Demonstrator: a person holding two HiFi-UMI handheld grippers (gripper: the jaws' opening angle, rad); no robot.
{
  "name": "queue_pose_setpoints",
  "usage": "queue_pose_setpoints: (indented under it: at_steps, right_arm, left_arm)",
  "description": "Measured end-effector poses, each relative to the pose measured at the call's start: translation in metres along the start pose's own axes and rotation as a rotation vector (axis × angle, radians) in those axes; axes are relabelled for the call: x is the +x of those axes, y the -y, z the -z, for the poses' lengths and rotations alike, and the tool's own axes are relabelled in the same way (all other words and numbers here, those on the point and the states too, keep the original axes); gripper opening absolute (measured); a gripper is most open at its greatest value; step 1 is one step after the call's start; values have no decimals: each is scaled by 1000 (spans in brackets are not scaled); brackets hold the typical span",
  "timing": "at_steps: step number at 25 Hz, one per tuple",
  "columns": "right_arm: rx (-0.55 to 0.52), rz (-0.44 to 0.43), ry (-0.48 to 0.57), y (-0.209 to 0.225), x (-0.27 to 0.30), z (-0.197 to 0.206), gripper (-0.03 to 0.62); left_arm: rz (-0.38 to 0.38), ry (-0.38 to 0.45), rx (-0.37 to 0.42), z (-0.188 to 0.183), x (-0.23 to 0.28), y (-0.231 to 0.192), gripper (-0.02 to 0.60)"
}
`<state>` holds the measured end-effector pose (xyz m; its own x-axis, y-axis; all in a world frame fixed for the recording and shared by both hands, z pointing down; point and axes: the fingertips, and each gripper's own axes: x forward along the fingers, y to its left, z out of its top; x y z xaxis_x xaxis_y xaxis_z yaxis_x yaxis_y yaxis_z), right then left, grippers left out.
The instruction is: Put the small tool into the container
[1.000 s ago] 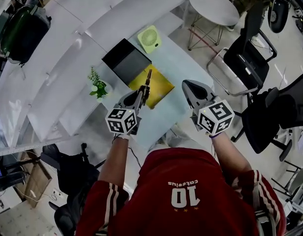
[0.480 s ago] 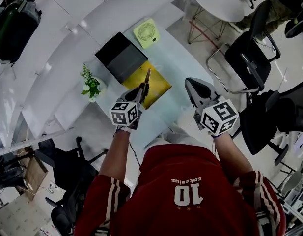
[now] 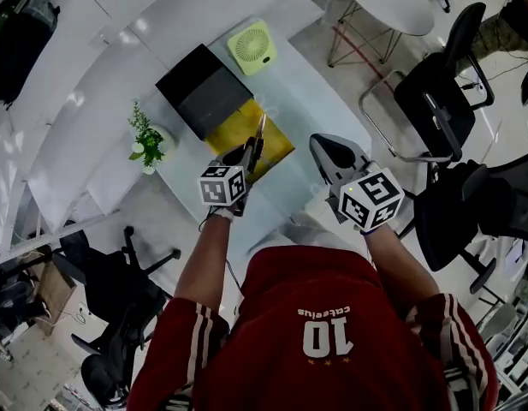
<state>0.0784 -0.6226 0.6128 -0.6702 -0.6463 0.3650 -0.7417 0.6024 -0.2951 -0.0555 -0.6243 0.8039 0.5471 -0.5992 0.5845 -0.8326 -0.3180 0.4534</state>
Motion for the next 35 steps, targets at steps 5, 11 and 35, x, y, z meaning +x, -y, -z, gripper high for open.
queue_pose_setpoints:
  at_steps: [5,11,35]
  right_arm:
    - [17,-22,-24,0,11,9,5]
    - [29,-23,-34,5,14,11,5]
    - [48,-31,-46,8,28,6,5]
  left_arm:
    - [-23,-34,-41,9,12,-9,23]
    - [-31,-102,-74,21,25,-15,23]
    - [-149,-271,-17,40,32,-48,64]
